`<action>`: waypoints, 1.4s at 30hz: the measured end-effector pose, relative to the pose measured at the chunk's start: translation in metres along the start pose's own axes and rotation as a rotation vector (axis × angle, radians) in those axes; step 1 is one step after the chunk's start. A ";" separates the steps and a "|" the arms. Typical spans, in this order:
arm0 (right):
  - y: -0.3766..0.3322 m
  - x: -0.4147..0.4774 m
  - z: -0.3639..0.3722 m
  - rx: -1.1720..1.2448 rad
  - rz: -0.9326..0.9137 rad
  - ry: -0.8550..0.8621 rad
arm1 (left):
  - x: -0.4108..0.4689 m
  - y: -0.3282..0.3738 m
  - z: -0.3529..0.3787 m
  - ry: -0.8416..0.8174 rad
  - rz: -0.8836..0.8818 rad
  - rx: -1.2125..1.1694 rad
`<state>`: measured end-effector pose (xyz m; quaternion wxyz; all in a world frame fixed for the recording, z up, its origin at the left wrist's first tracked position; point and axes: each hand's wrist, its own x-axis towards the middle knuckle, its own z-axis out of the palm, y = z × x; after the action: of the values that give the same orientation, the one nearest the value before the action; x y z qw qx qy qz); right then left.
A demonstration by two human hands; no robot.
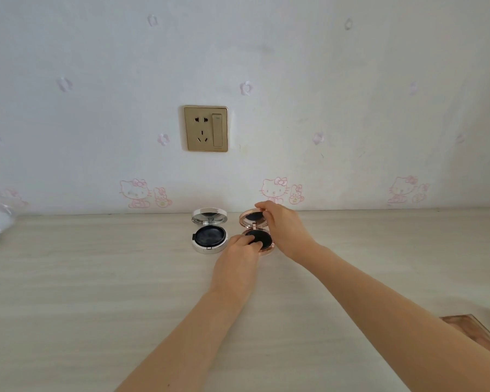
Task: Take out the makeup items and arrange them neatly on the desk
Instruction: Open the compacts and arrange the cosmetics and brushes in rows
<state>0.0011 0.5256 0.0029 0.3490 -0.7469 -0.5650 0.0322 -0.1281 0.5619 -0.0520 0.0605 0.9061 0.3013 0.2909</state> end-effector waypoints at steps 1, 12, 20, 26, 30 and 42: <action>0.000 -0.002 -0.001 0.002 0.009 -0.011 | 0.000 0.000 0.000 -0.001 -0.003 0.001; 0.023 -0.069 -0.055 -0.193 0.071 -0.136 | -0.018 0.034 -0.018 0.112 0.090 0.007; 0.055 -0.155 -0.124 -0.317 0.159 -0.110 | -0.029 0.121 -0.008 -0.101 0.091 -0.109; 0.086 -0.216 -0.179 -0.417 0.269 -0.034 | -0.036 0.192 0.011 -0.202 0.092 -0.284; 0.108 -0.243 -0.210 -0.420 0.366 0.036 | -0.032 0.235 0.023 -0.278 0.088 -0.419; 0.143 -0.263 -0.227 -0.339 0.656 0.097 | 0.001 0.306 0.063 -0.495 0.055 -0.445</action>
<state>0.1245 0.1708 0.0032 0.2181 -0.9361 -0.2758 0.0128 0.0645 0.3180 -0.0157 0.3204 0.9215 0.1822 0.1222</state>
